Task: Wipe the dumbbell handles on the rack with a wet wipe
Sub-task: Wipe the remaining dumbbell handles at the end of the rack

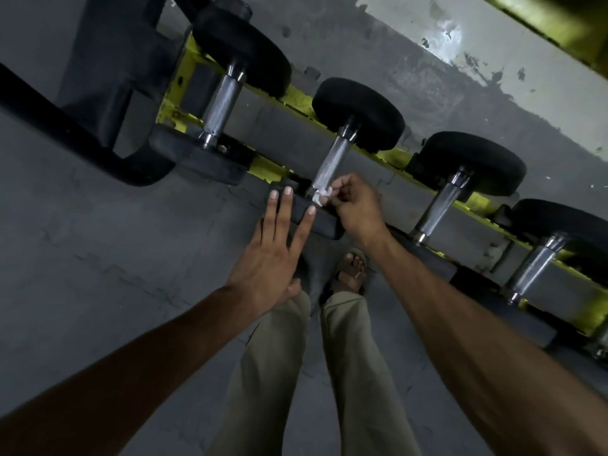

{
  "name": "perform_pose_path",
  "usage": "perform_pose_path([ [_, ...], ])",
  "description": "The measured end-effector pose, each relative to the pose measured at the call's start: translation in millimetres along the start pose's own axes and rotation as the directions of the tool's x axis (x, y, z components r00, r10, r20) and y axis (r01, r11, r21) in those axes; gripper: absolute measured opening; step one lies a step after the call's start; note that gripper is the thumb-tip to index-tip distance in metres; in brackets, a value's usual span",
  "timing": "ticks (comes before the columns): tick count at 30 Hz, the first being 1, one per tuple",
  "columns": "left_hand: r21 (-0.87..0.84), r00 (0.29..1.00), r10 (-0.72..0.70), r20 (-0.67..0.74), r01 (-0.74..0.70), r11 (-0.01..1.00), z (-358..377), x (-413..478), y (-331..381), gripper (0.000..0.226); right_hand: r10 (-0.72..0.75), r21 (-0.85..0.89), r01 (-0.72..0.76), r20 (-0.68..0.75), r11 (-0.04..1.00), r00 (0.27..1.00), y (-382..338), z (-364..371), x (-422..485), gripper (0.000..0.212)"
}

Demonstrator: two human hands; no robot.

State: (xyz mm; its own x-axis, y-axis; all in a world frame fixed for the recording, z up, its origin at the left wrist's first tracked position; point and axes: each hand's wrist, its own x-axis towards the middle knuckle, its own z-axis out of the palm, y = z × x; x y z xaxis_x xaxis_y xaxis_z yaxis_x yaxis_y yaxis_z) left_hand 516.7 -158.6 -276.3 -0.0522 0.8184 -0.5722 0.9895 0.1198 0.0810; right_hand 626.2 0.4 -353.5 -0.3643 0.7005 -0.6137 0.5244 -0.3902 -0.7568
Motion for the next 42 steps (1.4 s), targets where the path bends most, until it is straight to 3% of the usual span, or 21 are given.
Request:
perform_pose_path([
  [2, 0.000, 1.000, -0.009, -0.007, 0.009, 1.000, 1.9, 0.4, 1.3, 0.141, 0.158, 0.240, -0.146, -0.031, 0.960, 0.987, -0.1, 3.1, 1.8, 0.027],
  [5, 0.009, 0.999, -0.033, -0.017, 0.033, 0.999, 3.5, 0.3, 3.2, 0.142, 0.306, 0.432, -0.275, -0.002, 0.859, 0.952, -4.2, 0.8, 21.8, 0.023],
  [8, 0.035, 0.999, -0.037, -0.022, 0.038, 0.999, 6.4, 1.4, 4.3, 0.140, 0.349, 0.640, -0.285, 0.028, 0.714, 0.937, -9.0, -2.2, 53.9, 0.031],
  [10, 0.033, 0.999, -0.040, -0.022, 0.041, 0.999, 7.2, 2.2, 4.6, 0.141, 0.371, 0.813, -0.244, 0.037, 0.530, 0.928, -14.6, -4.9, 70.5, 0.032],
  [13, 0.027, 0.998, -0.053, -0.026, 0.054, 0.998, 6.4, 1.3, 5.5, 0.142, 0.343, 0.908, -0.239, 0.115, 0.346, 0.932, -17.3, -6.0, 74.3, 0.025],
  [14, 0.031, 0.998, -0.058, -0.031, 0.059, 0.998, 5.8, 1.0, 6.0, 0.141, 0.319, 0.905, -0.263, 0.154, 0.335, 0.935, -18.5, -5.5, 71.1, 0.023],
  [17, 0.032, 0.997, -0.070, -0.029, 0.071, 0.997, 3.4, 1.3, 7.6, 0.138, 0.268, 0.812, -0.372, 0.275, 0.451, 0.924, -25.6, -5.8, 65.5, 0.018],
  [20, 0.025, 0.997, -0.072, -0.022, 0.072, 0.997, 3.5, 1.6, 7.5, 0.139, 0.291, 0.825, -0.416, 0.320, 0.383, 0.902, -29.4, -7.7, 70.2, 0.029],
  [24, 0.003, 0.997, -0.068, -0.022, 0.069, 0.998, 6.3, 1.8, 7.7, 0.140, 0.336, 0.910, -0.286, 0.180, 0.299, 0.924, -41.4, 0.7, 72.6, 0.030],
  [26, 0.009, 0.998, -0.065, -0.020, 0.065, 0.998, 5.9, 1.7, 8.0, 0.140, 0.359, 0.922, -0.143, 0.005, 0.360, 0.933, -43.1, 13.4, 65.2, 0.026],
  [28, 0.016, 0.998, -0.065, -0.024, 0.066, 0.998, 5.3, 1.9, 7.7, 0.140, 0.355, 0.799, 0.000, -0.267, 0.601, 0.896, -41.9, 22.0, 53.5, 0.011],
  [29, 0.014, 0.998, -0.065, -0.022, 0.066, 0.998, 5.0, 1.7, 7.5, 0.140, 0.287, 0.633, 0.057, -0.427, 0.772, 0.858, -40.5, 23.6, 47.4, 0.006],
  [30, 0.012, 0.998, -0.066, -0.020, 0.066, 0.998, 4.4, 1.3, 7.1, 0.140, 0.155, 0.420, 0.112, -0.552, 0.901, 0.819, -38.3, 24.4, 41.2, 0.006],
  [32, 0.005, 0.998, -0.064, -0.015, 0.064, 0.998, 3.7, 0.9, 7.5, 0.140, -0.165, 0.019, 0.224, -0.617, 0.974, 0.770, -33.7, 23.2, 31.2, 0.004],
  [34, -0.002, 0.998, -0.063, -0.009, 0.063, 0.998, 2.9, 0.4, 7.7, 0.140, -0.430, -0.318, 0.298, -0.525, 0.900, 0.735, -28.8, 20.6, 27.1, 0.011],
  [37, -0.010, 0.998, -0.063, -0.008, 0.063, 0.998, 2.0, 0.2, 6.4, 0.140, -0.650, -0.646, 0.350, -0.306, 0.679, 0.696, -23.7, 15.2, 30.9, 0.028],
  [40, -0.008, 0.999, -0.048, -0.004, 0.048, 0.999, 2.1, 0.0, 4.7, 0.140, -0.695, -0.852, 0.271, -0.140, 0.447, 0.706, -21.5, 9.7, 38.5, 0.037],
  [42, -0.002, 0.999, -0.038, 0.000, 0.038, 0.999, 1.3, -0.6, 3.5, 0.140, -0.650, -0.913, 0.227, -0.054, 0.340, 0.758, -26.2, 8.6, 42.9, 0.030],
])
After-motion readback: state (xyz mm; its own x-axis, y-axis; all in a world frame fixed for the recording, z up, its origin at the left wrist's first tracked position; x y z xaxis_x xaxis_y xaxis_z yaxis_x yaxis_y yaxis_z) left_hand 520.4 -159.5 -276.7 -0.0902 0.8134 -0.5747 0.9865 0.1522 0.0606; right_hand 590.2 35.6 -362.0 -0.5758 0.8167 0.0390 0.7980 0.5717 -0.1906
